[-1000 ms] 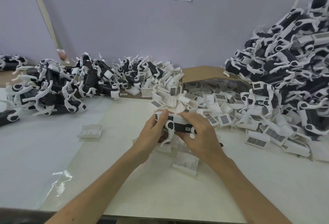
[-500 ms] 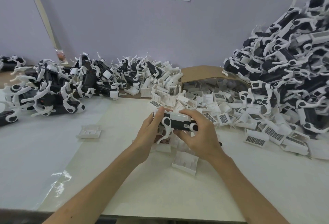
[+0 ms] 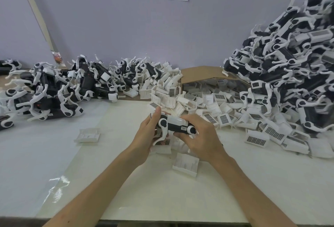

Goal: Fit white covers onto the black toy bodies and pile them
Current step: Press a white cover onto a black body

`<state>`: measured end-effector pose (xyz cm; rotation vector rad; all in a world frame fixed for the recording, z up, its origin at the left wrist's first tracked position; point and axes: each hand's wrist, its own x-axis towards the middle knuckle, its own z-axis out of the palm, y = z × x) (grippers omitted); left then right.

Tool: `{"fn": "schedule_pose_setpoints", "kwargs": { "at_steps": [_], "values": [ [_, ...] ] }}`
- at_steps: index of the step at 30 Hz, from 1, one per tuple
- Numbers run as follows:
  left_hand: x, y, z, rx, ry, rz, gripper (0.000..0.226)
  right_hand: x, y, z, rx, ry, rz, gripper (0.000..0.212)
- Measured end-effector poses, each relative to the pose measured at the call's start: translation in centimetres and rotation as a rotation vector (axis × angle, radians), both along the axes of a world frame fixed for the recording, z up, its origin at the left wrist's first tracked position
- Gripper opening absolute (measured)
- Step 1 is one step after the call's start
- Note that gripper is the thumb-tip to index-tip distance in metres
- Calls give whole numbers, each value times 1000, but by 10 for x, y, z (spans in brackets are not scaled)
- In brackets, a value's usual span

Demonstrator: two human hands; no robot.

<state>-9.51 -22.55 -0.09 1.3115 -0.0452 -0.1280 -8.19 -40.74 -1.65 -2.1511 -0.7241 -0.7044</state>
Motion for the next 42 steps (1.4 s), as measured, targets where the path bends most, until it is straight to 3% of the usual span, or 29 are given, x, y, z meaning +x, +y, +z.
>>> {"fn": "schedule_pose_setpoints", "kwargs": {
  "at_steps": [6,14,17,21,25,27,29,32,35,38,42],
  "values": [
    [1,2,-3,-35,3,-23,69,0,-2,-1,94,103,9,41],
    [-2,6,-1,-61,-190,-224,26,3,-10,0,184,144,29,37],
    [-4,4,-2,33,-287,-264,31,0,-8,0,86,88,64,53],
    [-5,3,-2,69,-349,-256,49,-1,-3,-1,5,-9,59,44],
    [-4,2,-3,96,-367,-258,41,2,-4,-1,41,-5,48,38],
    [-4,1,-2,82,-332,-225,37,3,-2,-1,89,107,64,38],
    [-3,1,0,26,-244,-167,42,5,-2,2,198,346,135,40],
    [-1,4,3,-177,-71,-94,44,7,-9,8,348,550,210,36],
    [0,6,5,-330,-20,-145,45,8,-12,11,539,719,222,43],
    [0,4,6,-271,-42,-138,45,9,-14,14,703,928,286,39],
    [2,4,2,-164,-149,-27,55,8,-19,17,814,995,320,39]
  ]
}}
